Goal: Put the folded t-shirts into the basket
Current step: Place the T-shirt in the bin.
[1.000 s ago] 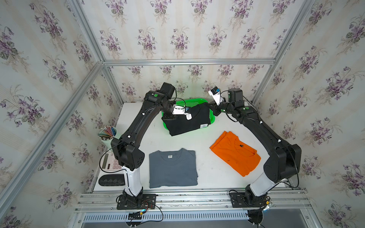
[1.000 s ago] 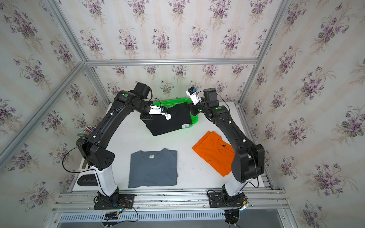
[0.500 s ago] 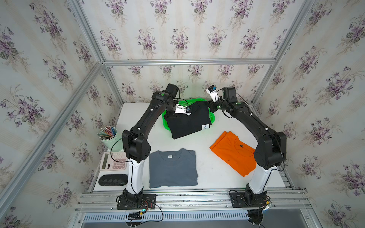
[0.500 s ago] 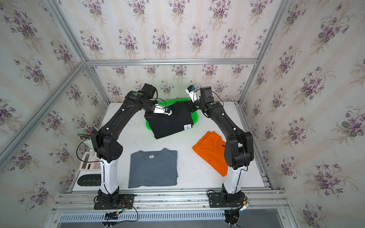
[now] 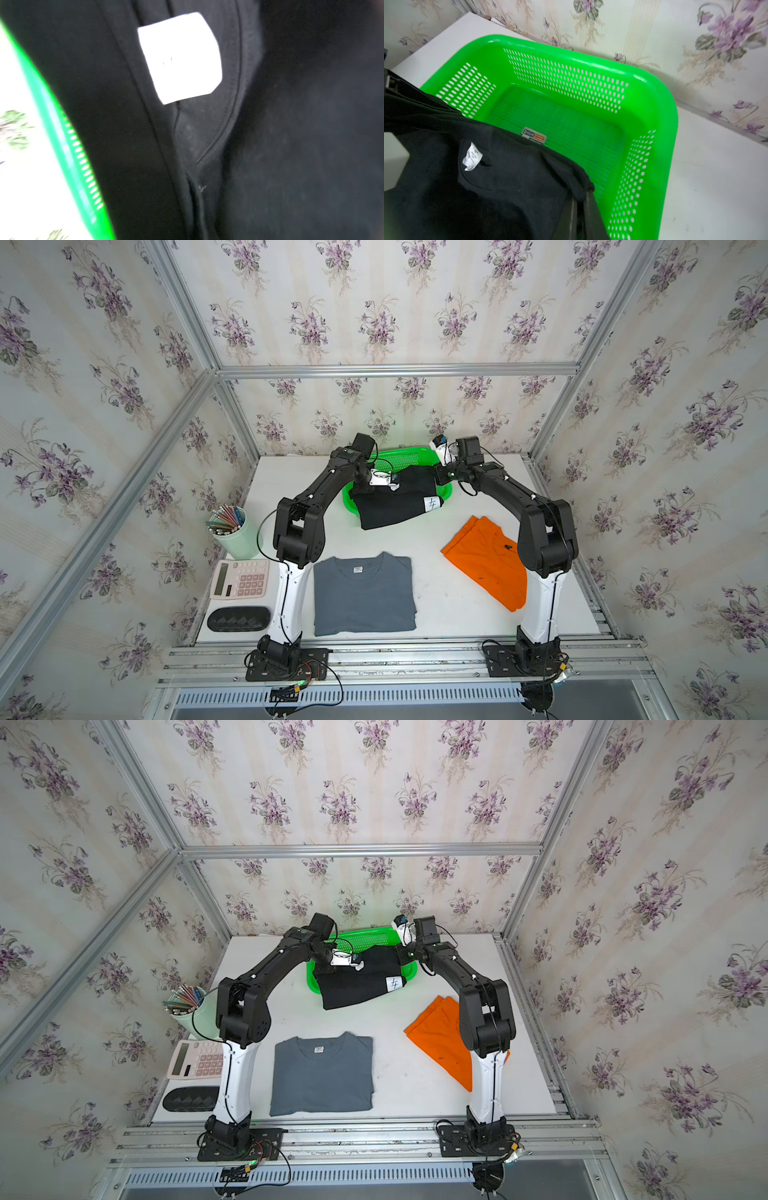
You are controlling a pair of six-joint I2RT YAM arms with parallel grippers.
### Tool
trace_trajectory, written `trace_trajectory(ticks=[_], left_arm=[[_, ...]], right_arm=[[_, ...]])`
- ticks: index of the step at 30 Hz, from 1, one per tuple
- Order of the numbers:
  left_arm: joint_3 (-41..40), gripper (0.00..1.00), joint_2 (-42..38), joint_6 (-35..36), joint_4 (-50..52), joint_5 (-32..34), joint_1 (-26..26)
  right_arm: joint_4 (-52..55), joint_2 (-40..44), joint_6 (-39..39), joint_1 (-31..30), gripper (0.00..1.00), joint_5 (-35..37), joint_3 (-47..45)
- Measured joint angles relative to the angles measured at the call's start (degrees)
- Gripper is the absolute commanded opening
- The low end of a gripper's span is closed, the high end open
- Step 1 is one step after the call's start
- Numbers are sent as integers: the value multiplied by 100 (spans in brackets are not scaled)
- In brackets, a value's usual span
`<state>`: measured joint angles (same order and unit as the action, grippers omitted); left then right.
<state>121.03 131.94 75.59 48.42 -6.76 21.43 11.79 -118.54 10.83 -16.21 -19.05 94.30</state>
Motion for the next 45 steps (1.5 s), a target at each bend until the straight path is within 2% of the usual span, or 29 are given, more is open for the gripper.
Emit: trace_trajectory(ticks=[14,20,24,27,28,29,39,45], left_arm=[[306,2,544,-369,-494,-343,-74],[444,12,671,-415,-612,-223,-83],[529,27,682,-529,-697,-146,-125],[555,31,682,-634,-839,-31,-173],[562,54,682,-671,-883,0,-197],[564,63,682,-691,-925,37,-199],[525,63,398,-1178,-1113,195,-199],[-258,63,-238,-1593,-1340,66,-94]], right_arm=[[-452,-260,-184,140,0,48,-105],[-807,-354,-264,151,0,-2,-260],[-955,-520,-363,155,0,-42,-260],[-984,-605,-452,160,0,-92,-201],[-1008,-625,-466,160,0,-92,-186],[-1049,-640,-474,160,0,-92,-175],[-1543,-925,-1003,160,0,-127,35],[-1700,-1191,-1429,160,0,-109,337]])
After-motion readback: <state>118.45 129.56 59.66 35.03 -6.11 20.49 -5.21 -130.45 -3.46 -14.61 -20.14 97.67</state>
